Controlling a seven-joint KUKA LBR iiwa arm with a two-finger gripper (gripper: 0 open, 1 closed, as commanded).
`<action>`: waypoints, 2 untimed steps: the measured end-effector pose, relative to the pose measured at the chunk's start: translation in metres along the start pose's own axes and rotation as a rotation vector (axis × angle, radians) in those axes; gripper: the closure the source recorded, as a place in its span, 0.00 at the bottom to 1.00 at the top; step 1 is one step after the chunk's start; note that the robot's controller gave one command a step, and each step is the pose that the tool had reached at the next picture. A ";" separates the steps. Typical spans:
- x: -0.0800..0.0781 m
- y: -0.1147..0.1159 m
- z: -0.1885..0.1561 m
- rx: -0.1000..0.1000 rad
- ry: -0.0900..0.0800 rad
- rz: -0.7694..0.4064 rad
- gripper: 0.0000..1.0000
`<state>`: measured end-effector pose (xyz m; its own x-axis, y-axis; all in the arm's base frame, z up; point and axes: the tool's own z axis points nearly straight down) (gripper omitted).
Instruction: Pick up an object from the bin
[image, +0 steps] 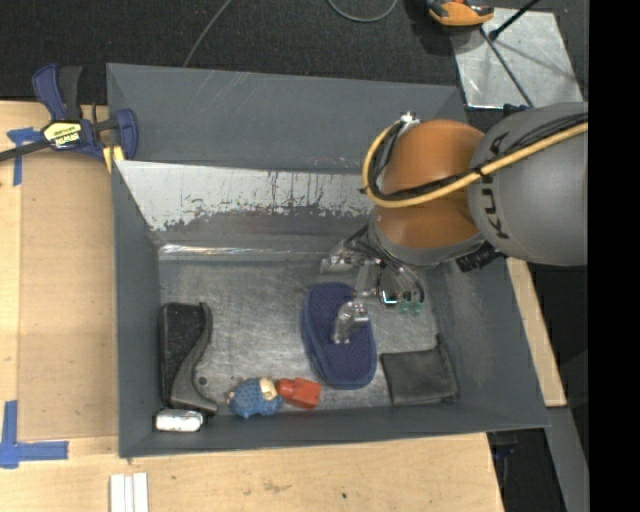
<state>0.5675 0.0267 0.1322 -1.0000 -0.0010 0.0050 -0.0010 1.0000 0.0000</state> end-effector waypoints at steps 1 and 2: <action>-0.020 -0.021 0.046 -0.004 -0.011 -0.004 0.00; -0.019 -0.021 0.047 -0.003 -0.004 -0.002 1.00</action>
Offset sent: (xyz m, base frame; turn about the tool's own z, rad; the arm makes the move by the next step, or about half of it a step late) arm 0.0190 -0.0265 -0.0615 -0.0015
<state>0.5859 0.0053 0.0848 -1.0000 -0.0034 0.0011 -0.0034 1.0000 0.0029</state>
